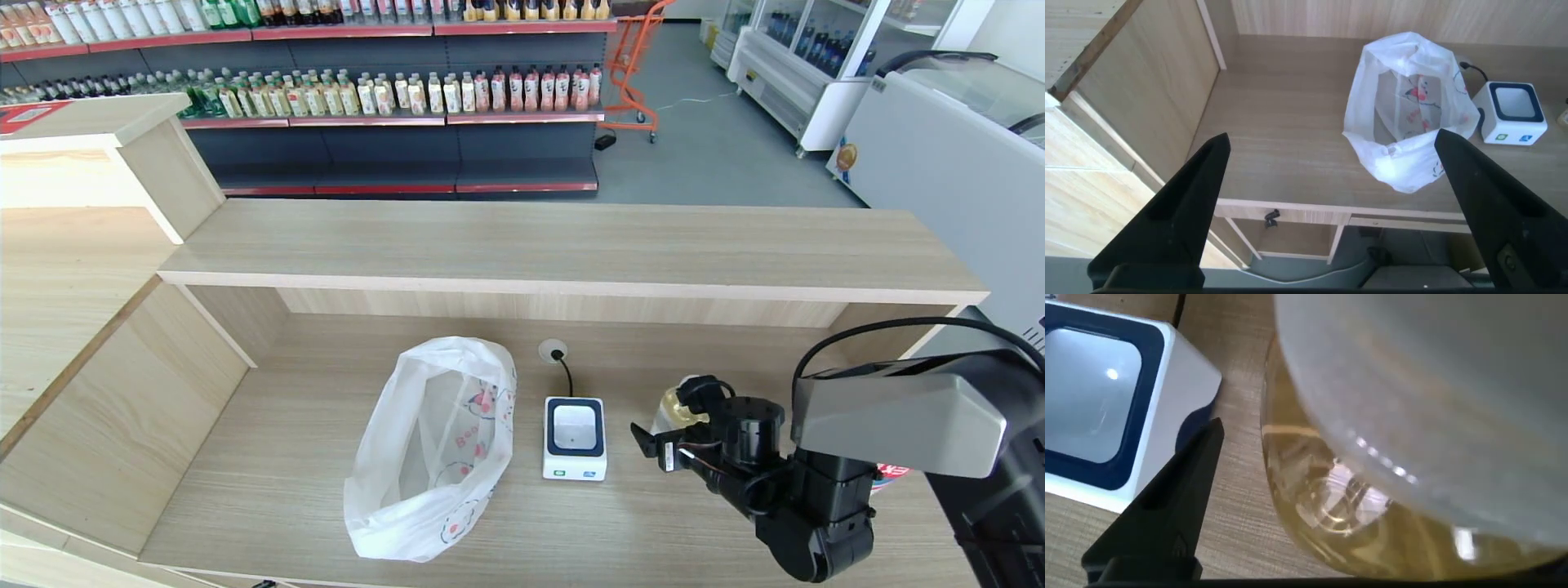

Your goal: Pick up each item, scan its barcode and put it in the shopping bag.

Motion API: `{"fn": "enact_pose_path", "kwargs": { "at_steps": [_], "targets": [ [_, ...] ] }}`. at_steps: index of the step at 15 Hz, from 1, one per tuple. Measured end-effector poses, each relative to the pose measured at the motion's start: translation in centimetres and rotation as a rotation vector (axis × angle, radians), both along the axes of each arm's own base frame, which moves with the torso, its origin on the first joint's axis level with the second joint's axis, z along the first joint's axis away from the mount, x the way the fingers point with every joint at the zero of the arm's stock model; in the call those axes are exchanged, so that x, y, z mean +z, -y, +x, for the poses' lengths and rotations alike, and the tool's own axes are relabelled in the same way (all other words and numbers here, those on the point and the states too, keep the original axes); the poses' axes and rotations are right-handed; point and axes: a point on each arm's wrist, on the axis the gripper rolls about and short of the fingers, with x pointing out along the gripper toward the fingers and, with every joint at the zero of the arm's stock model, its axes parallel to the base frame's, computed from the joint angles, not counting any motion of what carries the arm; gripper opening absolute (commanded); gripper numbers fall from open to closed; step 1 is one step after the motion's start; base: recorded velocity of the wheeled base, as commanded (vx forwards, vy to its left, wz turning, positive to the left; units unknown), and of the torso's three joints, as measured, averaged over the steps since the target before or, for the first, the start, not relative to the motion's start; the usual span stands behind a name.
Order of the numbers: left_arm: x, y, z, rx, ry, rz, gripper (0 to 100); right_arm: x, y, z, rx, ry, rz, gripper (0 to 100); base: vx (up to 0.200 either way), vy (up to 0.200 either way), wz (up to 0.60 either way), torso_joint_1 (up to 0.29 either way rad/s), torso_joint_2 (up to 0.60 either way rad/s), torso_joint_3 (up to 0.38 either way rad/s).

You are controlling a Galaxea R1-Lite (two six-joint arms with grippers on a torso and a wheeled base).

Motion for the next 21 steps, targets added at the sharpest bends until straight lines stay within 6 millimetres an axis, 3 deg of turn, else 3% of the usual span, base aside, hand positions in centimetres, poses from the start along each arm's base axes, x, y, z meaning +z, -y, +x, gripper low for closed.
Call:
{"fn": "enact_pose_path", "kwargs": {
  "at_steps": [6, 7, 17, 19, 21],
  "targets": [
    [0.0, 0.0, 0.0, 0.000, 0.000, 0.000, 100, 0.6, -0.4, 1.6, 0.003, 0.097, -0.030, 100, 0.000, 0.000, 0.00, 0.000, 0.00, 0.000],
    [0.0, 0.0, 0.0, 0.000, 0.000, 0.000, 100, 0.6, -0.5, 1.7, 0.006, 0.103, -0.029, 0, 0.000, 0.000, 0.00, 0.000, 0.00, 0.000],
    [0.0, 0.0, 0.0, 0.000, 0.000, 0.000, 100, 1.4, -0.6, 2.1, 0.008, 0.127, -0.021, 0, 0.000, 0.000, 0.00, 0.000, 0.00, 0.000],
    [0.0, 0.0, 0.0, 0.000, 0.000, 0.000, 100, 2.1, -0.3, 0.7, 0.043, 0.093, 0.014, 0, 0.000, 0.000, 0.00, 0.000, 0.00, 0.000],
    [0.0, 0.0, 0.0, 0.000, 0.000, 0.000, 100, 4.5, 0.1, -1.2, 0.113, 0.070, 0.077, 0, 0.000, 0.000, 0.00, 0.000, 0.00, 0.000]
  ]
}}
